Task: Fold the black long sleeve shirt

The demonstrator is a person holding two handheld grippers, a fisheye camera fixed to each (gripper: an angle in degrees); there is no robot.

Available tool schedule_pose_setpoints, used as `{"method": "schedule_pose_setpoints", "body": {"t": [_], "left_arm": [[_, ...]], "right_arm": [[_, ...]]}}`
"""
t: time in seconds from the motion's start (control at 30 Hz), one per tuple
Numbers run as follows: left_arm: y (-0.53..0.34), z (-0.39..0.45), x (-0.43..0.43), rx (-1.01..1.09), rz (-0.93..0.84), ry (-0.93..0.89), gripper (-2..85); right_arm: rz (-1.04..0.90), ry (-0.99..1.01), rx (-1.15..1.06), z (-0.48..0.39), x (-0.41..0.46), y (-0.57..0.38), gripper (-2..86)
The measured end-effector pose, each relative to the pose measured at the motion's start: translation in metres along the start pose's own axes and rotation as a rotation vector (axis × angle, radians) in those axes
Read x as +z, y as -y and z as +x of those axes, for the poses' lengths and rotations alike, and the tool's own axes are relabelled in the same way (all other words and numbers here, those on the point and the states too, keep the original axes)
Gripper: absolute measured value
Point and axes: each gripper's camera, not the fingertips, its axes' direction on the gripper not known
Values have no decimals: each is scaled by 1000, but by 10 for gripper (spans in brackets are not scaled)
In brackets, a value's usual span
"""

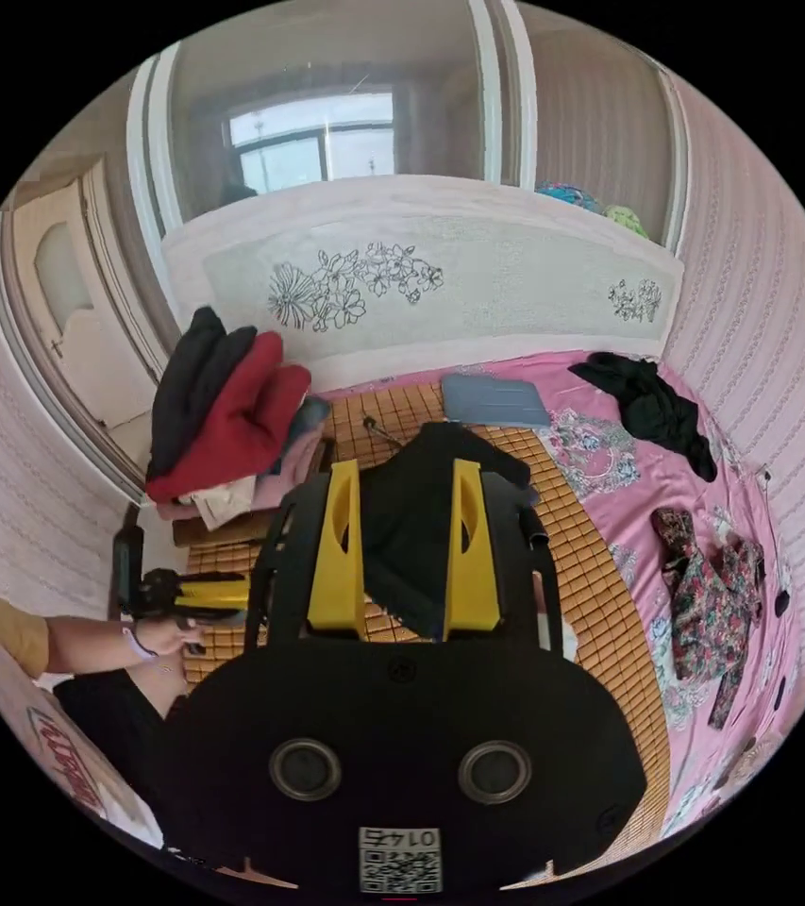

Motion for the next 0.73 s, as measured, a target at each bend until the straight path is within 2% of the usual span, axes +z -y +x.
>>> {"method": "schedule_pose_setpoints", "body": {"t": [0.13,0.2,0.27,0.33,0.4,0.5,0.6,0.73], "left_arm": [[-64,34,-4,105,-3,-110,2],[-88,64,2,207,-10,-158,-5],[-109,100,15,318,-65,-202,-8],[-133,151,44,439,-189,-273,-9],[-151,191,65,506,-255,-357,-9],[-180,262,100,643,-331,-468,-8],[-205,333,140,765,-388,-545,0],[-231,434,201,940,-428,-626,55]], "right_arm": [[-128,-125,19,-28,1,-162,129],[-243,-59,277,-26,-31,-280,123],[-275,-35,525,-24,-73,-368,113],[-276,-114,714,-29,-124,-446,93],[-274,-401,970,-38,-198,-531,62],[-135,-652,1284,-55,-285,-614,45],[31,-725,1411,-71,-339,-671,56],[101,-714,1440,-63,-368,-714,69]]}}
